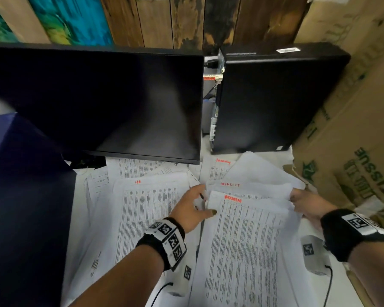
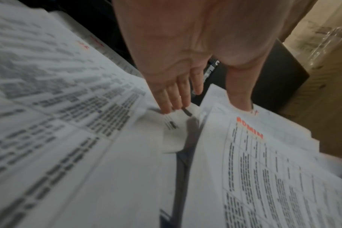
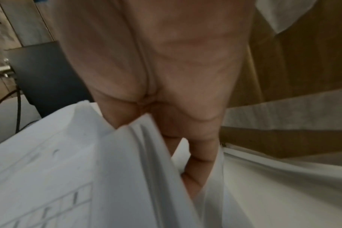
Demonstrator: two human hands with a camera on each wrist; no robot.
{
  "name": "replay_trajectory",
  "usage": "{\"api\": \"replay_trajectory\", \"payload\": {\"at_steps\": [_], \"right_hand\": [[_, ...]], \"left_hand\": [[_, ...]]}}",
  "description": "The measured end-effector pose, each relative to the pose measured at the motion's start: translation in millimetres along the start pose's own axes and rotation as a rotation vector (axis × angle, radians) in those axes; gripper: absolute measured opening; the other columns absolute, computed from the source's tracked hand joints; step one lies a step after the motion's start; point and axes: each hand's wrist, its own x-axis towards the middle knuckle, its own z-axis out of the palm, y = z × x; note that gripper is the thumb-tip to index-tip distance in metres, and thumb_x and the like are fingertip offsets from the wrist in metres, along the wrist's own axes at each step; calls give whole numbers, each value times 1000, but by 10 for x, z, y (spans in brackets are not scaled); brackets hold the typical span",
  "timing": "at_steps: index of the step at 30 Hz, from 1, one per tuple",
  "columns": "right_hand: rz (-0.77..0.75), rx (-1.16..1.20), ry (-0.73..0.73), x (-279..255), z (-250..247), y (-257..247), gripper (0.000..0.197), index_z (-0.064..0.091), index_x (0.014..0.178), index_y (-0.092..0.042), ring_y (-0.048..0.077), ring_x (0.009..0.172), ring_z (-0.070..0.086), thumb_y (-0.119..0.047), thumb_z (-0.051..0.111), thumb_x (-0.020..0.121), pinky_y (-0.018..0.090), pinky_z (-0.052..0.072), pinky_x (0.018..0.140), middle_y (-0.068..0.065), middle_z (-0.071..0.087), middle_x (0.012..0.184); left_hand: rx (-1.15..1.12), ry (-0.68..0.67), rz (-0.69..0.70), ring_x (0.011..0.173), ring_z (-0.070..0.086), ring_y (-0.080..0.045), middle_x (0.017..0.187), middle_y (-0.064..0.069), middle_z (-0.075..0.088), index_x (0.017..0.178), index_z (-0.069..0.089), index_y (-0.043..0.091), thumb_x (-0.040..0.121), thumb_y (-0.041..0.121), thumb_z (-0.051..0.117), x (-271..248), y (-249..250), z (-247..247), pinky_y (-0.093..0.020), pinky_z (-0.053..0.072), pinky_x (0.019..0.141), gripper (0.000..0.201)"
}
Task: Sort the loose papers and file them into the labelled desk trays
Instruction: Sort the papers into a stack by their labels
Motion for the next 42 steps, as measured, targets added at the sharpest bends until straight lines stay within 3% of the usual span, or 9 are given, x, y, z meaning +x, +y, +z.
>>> {"api": "replay_trajectory", "payload": {"at_steps": [5, 8, 11, 14, 17, 21, 27, 33, 42], "right_hand": [[40, -396, -125, 21, -87, -41, 26, 70, 103, -3, 21, 93, 63, 1, 47, 90, 18, 49, 75, 5, 69, 106], [-10, -452, -84, 153, -145, -69, 20, 70, 96, -9, 14, 87, 57, -7, 50, 93, 10, 43, 69, -1, 65, 95], [-135, -317, 154, 489, -201, -143, 31, 65, 103, 0, 21, 81, 56, 8, 36, 94, 11, 46, 54, 20, 67, 103], [-241, -339, 317, 915, -250, -165, 38, 43, 135, 3, 30, 111, 53, 2, 36, 98, 12, 46, 74, 24, 60, 122], [26, -481, 250, 1114, -235, -199, 57, 38, 142, -8, 32, 129, 43, -19, 59, 90, 31, 34, 106, 16, 46, 141], [95, -561, 179, 1296, -176, -169, 85, 27, 146, -11, 33, 131, 41, -45, 67, 81, 40, 33, 110, 15, 42, 144], [46, -676, 203, 1228, -121, -223, 50, 56, 121, -4, 28, 91, 58, -31, 71, 81, 31, 46, 82, 15, 65, 109], [24, -694, 198, 1050, -190, -380, 51, 54, 125, -3, 30, 111, 54, -34, 65, 86, 27, 40, 82, 16, 59, 121], [99, -773, 252, 875, -95, -196, 61, 46, 134, -6, 29, 131, 39, -34, 66, 84, 30, 34, 106, 13, 37, 144]], "left_hand": [[-44, 65, -28, 71, 52, -3, 86, 6, 52, 124, 44, 31, 74, 16, 78, 156, 8, 79, -4, 43, 72, 62], [176, 28, -36, 70, 47, -6, 82, 4, 45, 113, 57, 21, 82, 25, 70, 214, 31, 113, -2, 38, 60, 34], [284, 65, -20, 80, 49, -13, 87, 3, 43, 91, 59, 15, 87, 25, 64, 265, 10, 170, -10, 37, 70, 12], [283, 89, 26, 78, 46, -4, 95, 2, 44, 82, 55, 13, 87, 18, 65, 302, -31, 200, 1, 32, 73, 12], [271, 40, 33, 73, 46, -5, 96, -2, 50, 91, 57, 5, 89, 16, 61, 312, -51, 175, 0, 36, 68, 12], [227, -16, -32, 63, 44, -9, 73, 0, 49, 83, 50, 15, 92, 21, 57, 310, -52, 142, -5, 35, 54, 13], [117, -26, -72, 86, 61, -28, 100, -17, 64, 104, 58, 13, 90, 17, 60, 334, -92, 145, -31, 49, 86, 15], [107, -33, -53, 85, 61, -27, 99, -18, 65, 105, 58, 13, 90, 14, 59, 349, -91, 143, -34, 49, 87, 15], [81, -61, -46, 100, 64, -20, 105, -4, 70, 103, 61, 18, 91, 9, 56, 155, -47, 42, -30, 50, 93, 16]]}}
